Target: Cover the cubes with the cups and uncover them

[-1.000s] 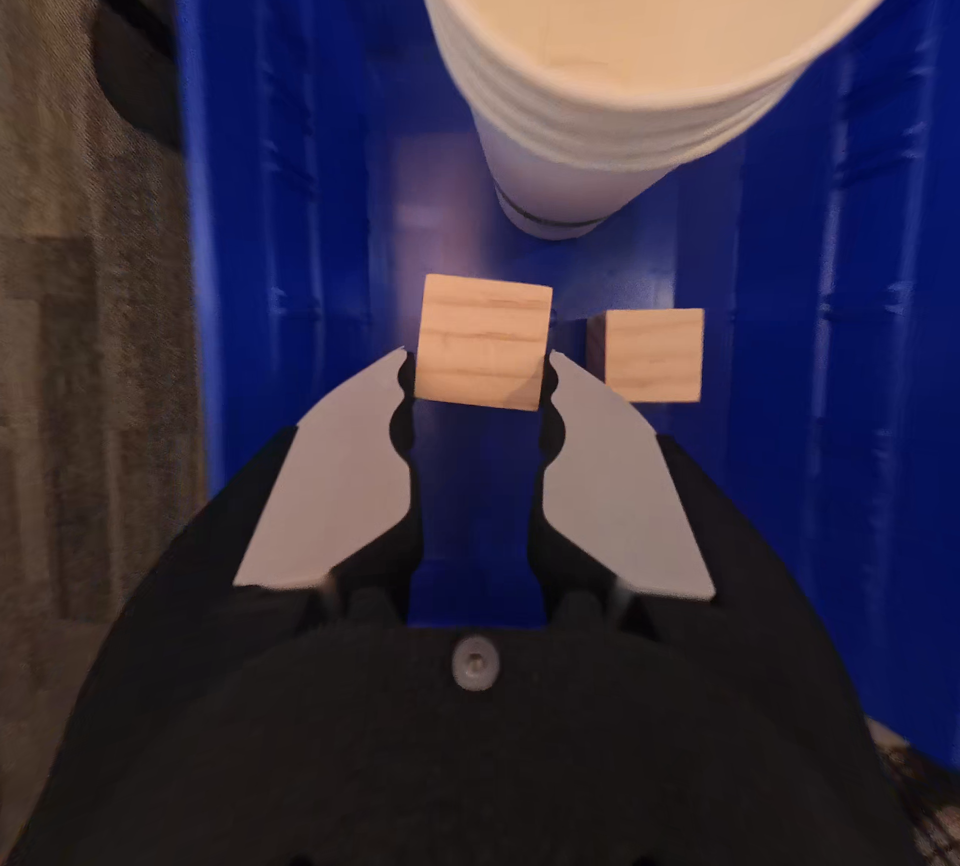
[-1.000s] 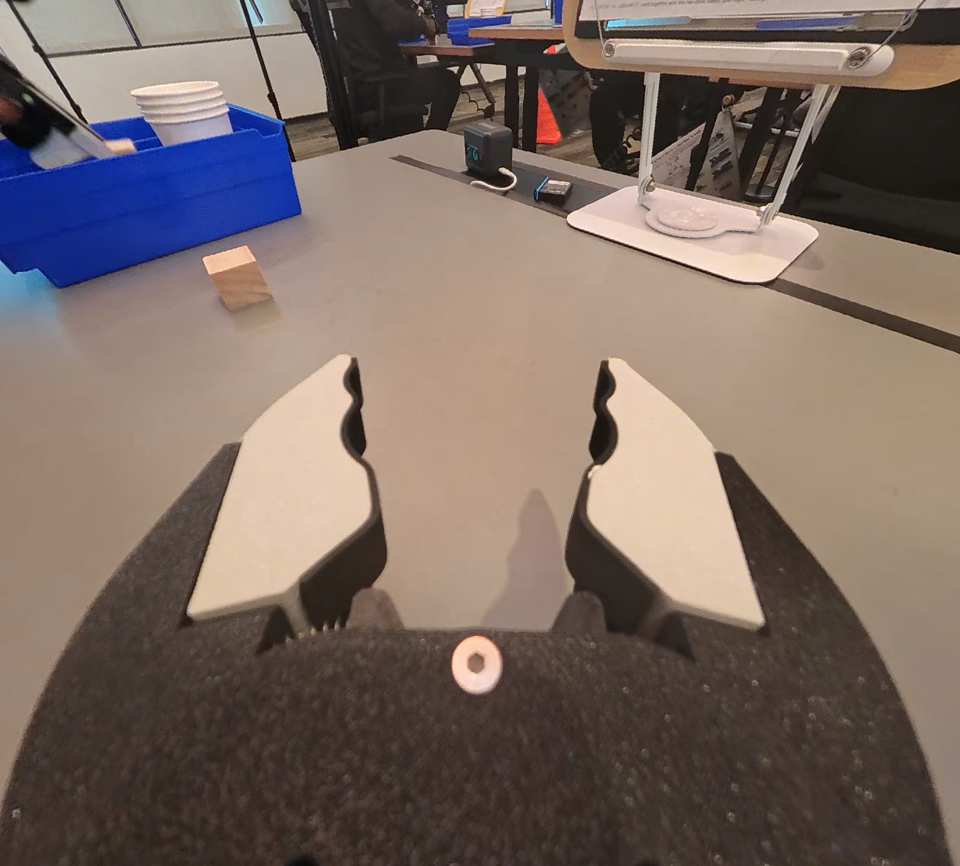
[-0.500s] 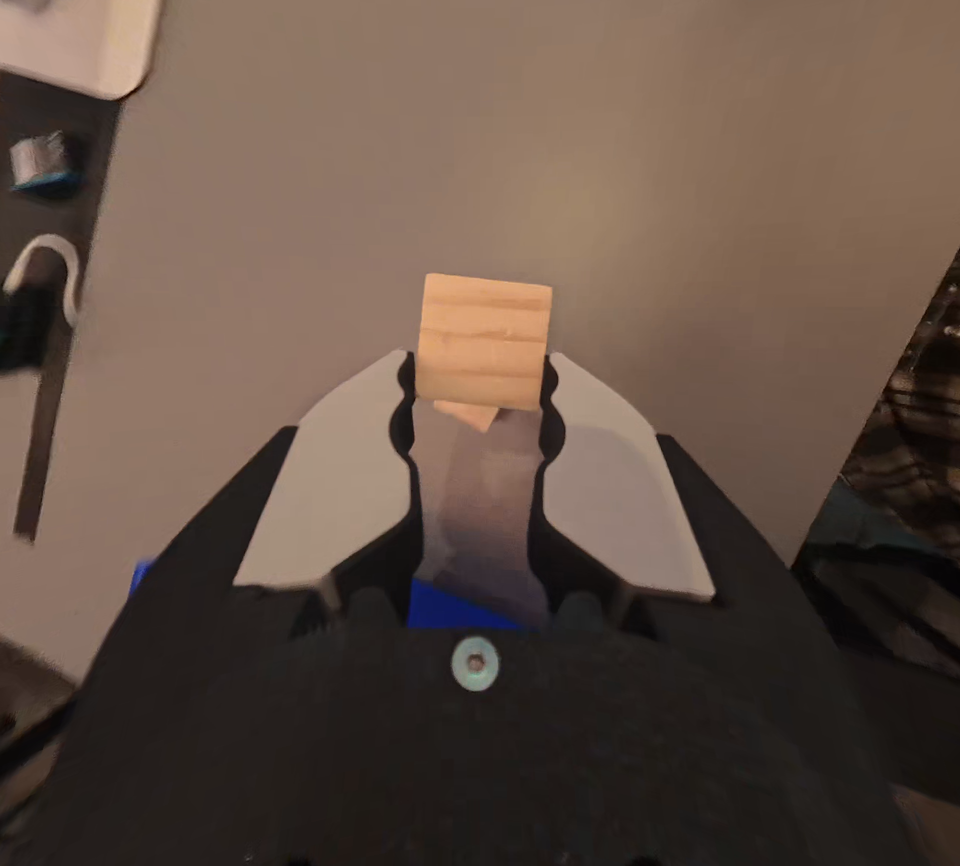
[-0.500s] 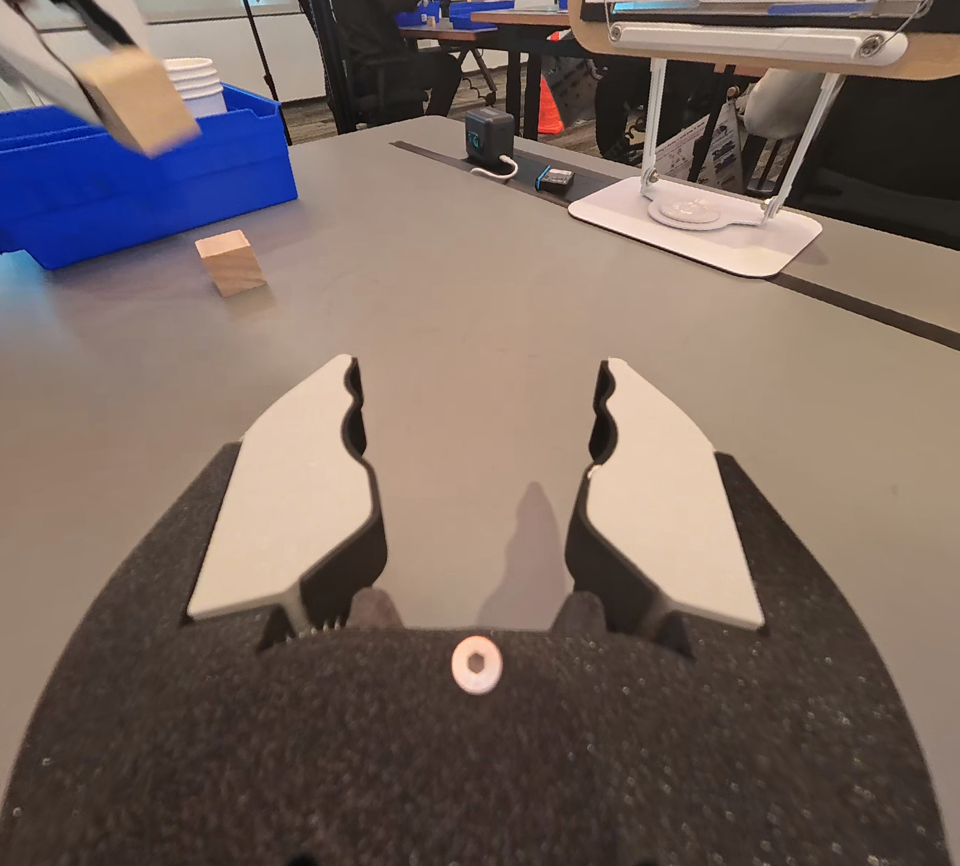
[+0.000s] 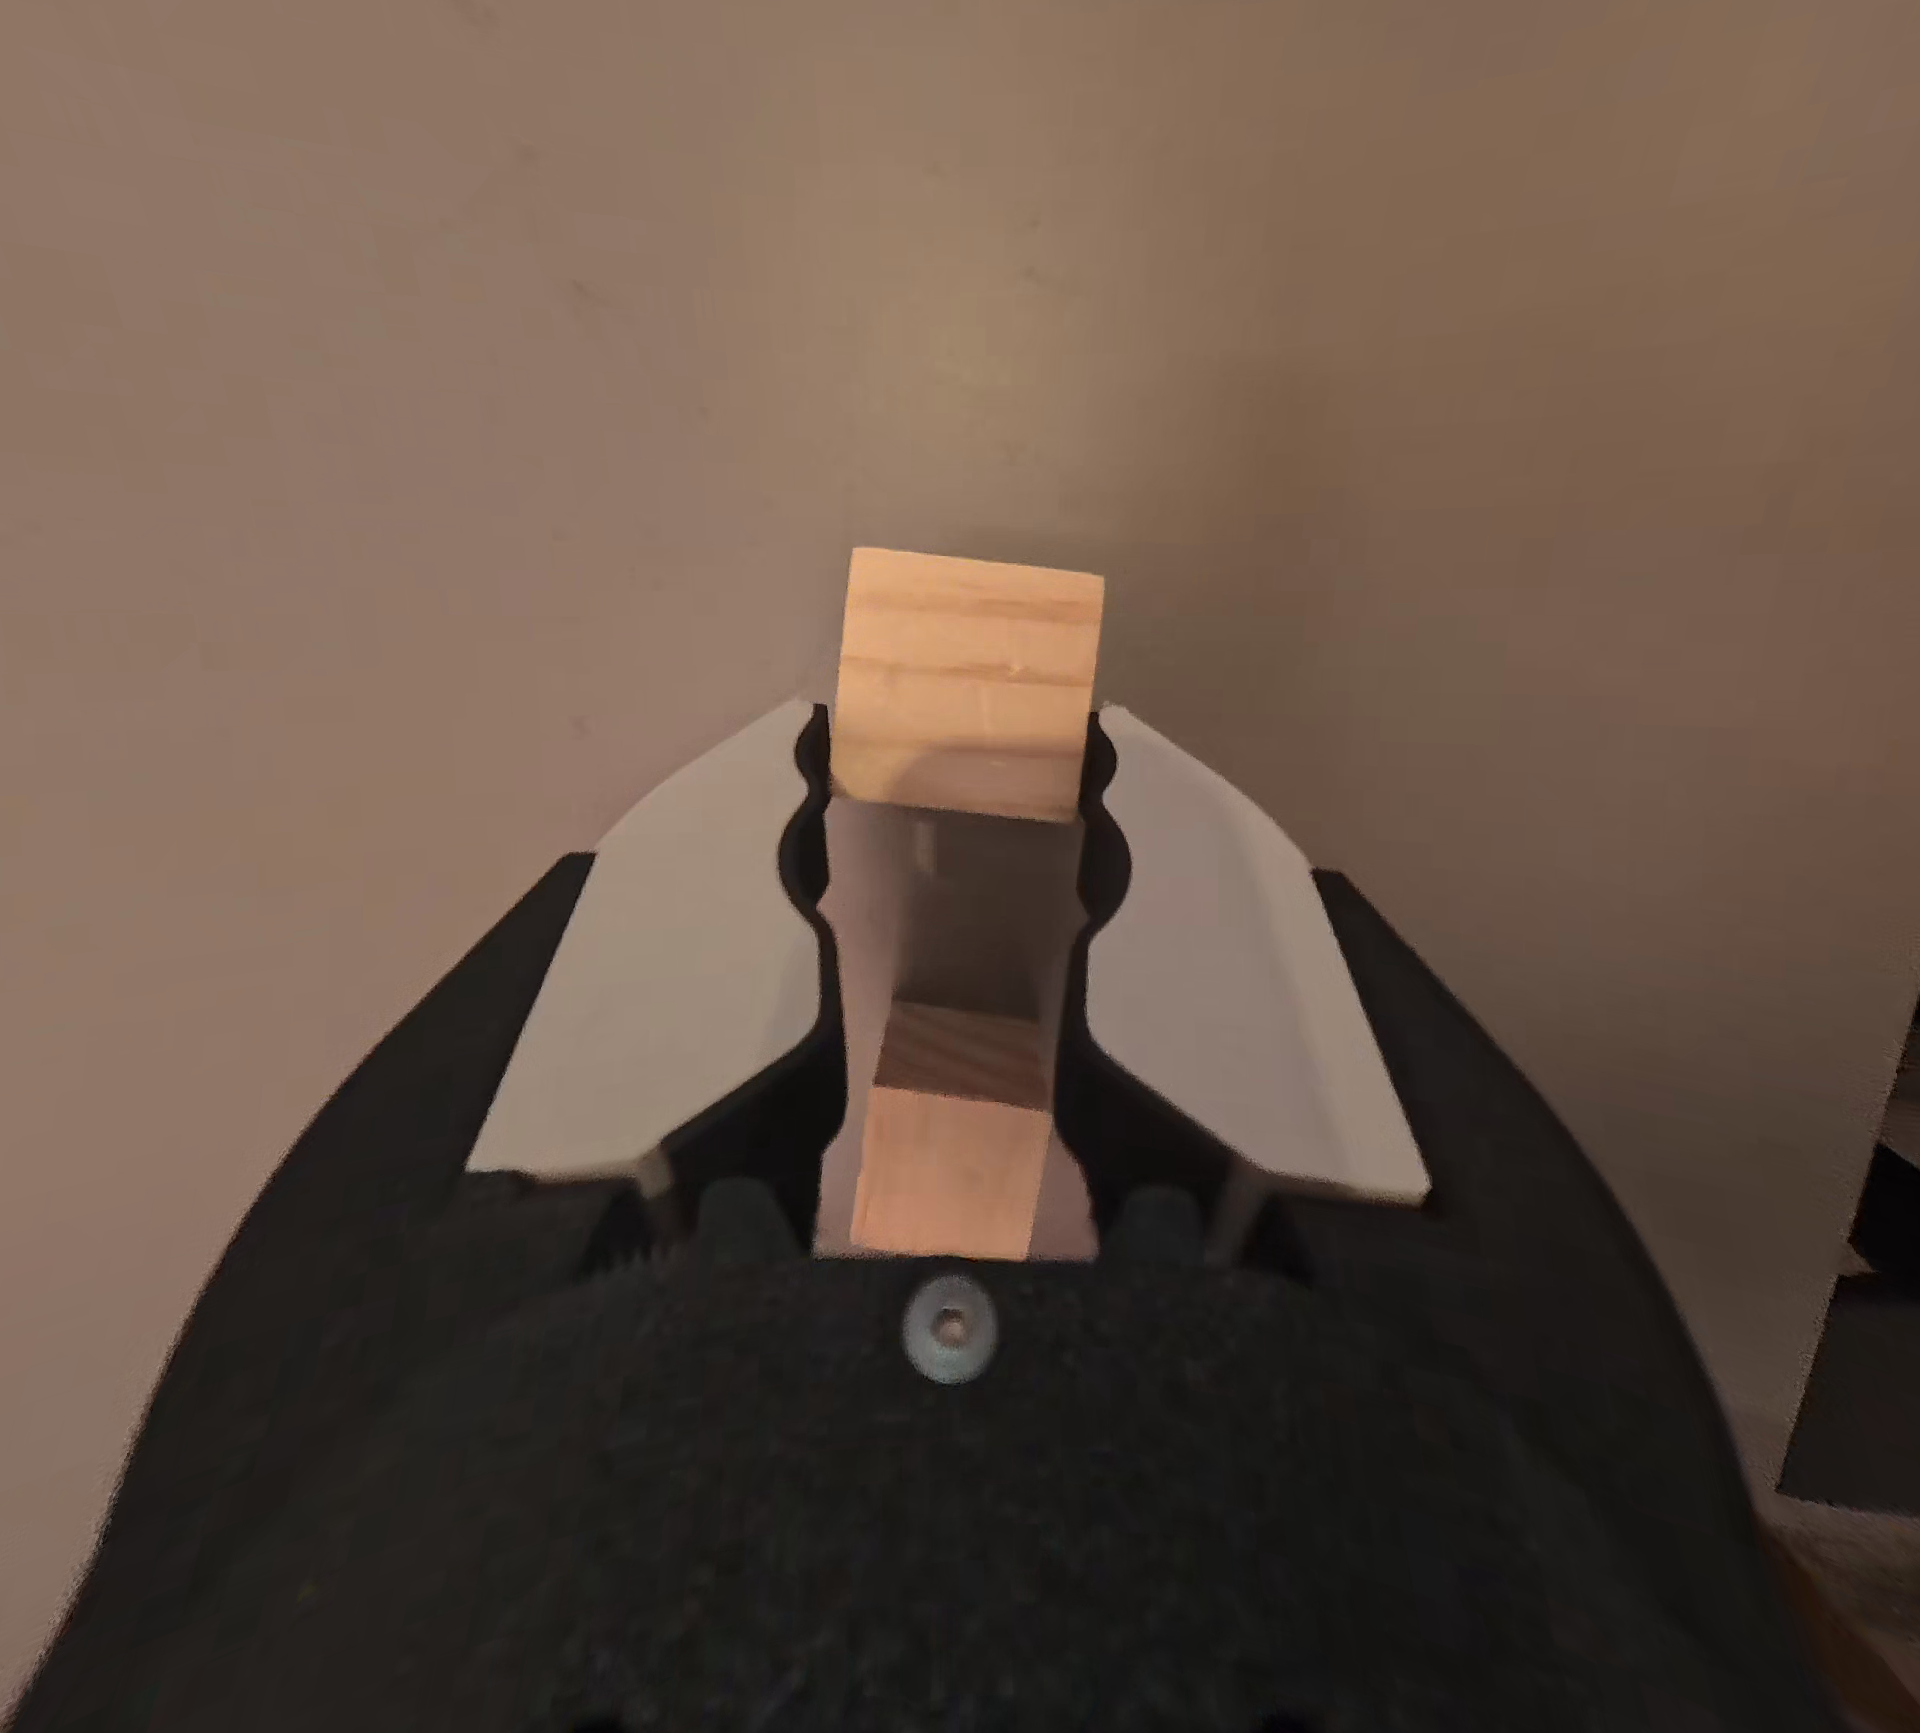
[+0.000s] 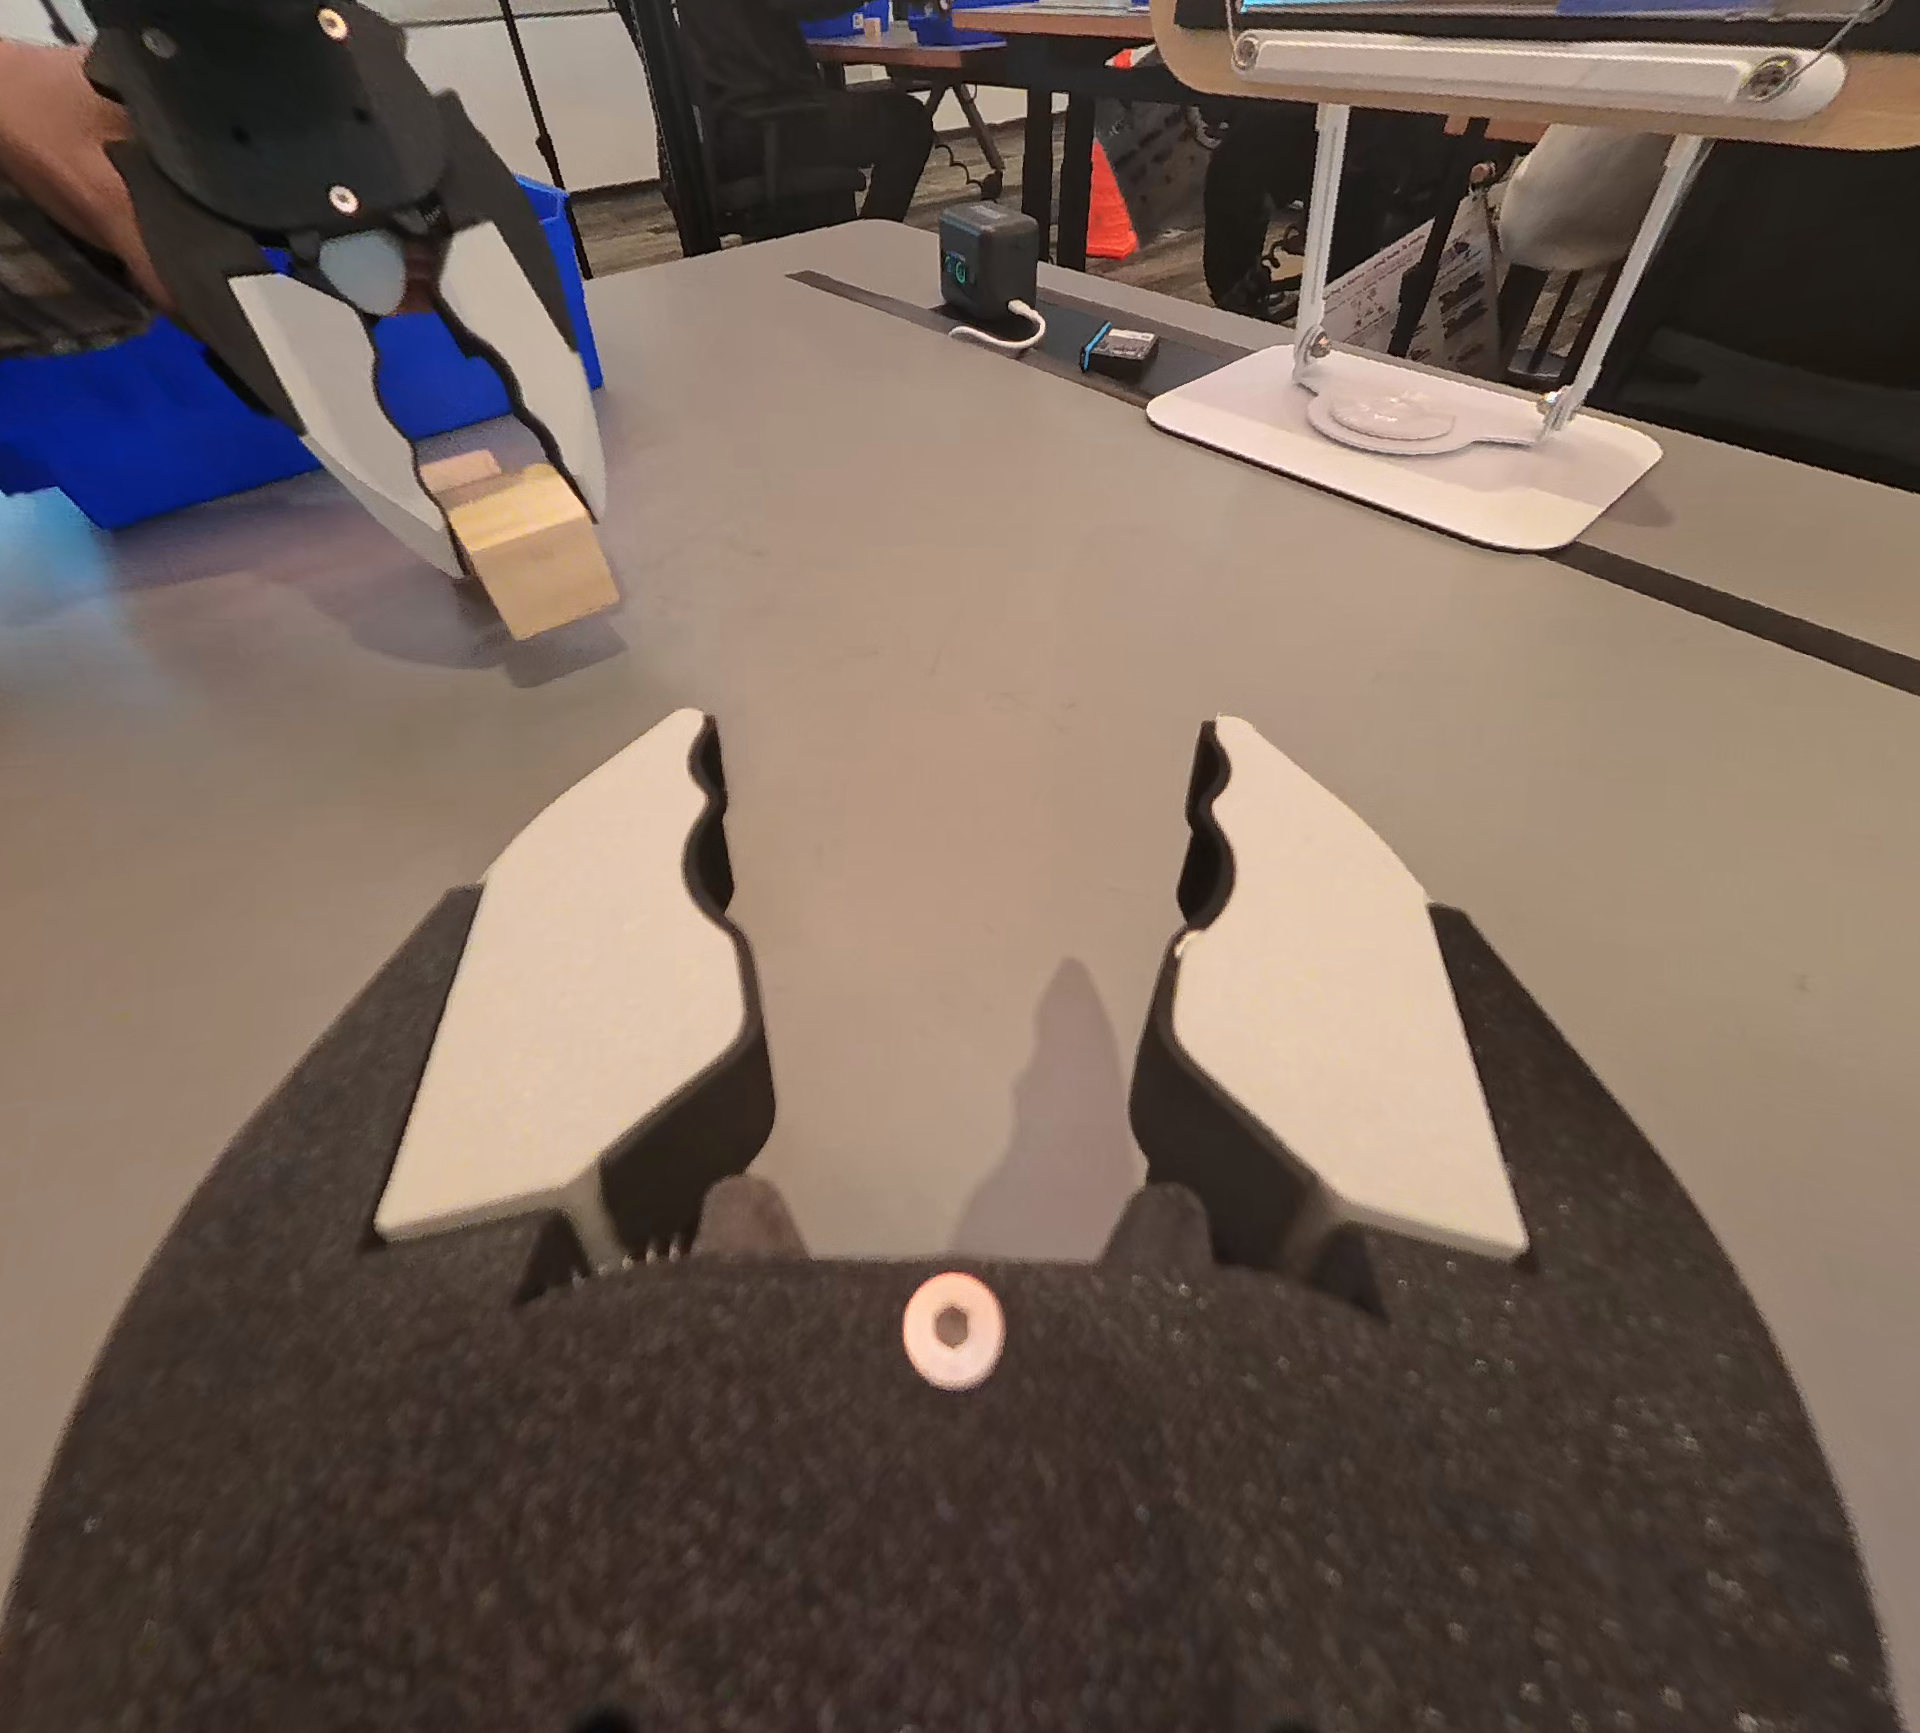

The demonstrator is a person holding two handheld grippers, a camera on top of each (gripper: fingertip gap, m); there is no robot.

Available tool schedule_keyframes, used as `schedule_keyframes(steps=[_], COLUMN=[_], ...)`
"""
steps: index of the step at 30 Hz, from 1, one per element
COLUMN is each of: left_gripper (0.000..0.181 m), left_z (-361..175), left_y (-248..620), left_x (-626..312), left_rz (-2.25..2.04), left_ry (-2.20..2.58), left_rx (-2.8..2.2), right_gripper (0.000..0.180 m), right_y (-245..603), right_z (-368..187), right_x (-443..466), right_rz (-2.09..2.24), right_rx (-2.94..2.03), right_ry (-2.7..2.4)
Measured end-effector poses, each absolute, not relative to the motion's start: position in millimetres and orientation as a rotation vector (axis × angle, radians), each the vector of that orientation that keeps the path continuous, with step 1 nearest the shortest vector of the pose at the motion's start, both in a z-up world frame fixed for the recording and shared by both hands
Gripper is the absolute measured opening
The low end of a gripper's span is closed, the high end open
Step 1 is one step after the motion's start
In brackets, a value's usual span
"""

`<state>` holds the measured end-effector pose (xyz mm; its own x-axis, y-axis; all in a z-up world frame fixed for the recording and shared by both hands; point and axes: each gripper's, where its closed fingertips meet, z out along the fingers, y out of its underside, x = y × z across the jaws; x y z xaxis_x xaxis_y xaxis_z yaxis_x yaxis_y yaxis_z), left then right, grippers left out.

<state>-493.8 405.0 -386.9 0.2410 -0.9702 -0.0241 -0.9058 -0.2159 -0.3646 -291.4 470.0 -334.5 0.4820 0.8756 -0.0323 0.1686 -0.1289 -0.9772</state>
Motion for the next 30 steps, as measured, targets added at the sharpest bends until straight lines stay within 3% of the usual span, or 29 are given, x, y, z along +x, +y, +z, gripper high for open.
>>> schedule_keyframes(steps=[30], left_gripper=[0.045], left_z=[-416], left_y=[404], left_x=[-496], left_rz=[-0.307], left_ry=[1.745], left_rx=[-2.304], right_gripper=[0.084], right_y=[471], right_z=[-335], right_x=[-290], right_rz=[0.79], right_rx=[-1.613], right_ry=[-0.916])
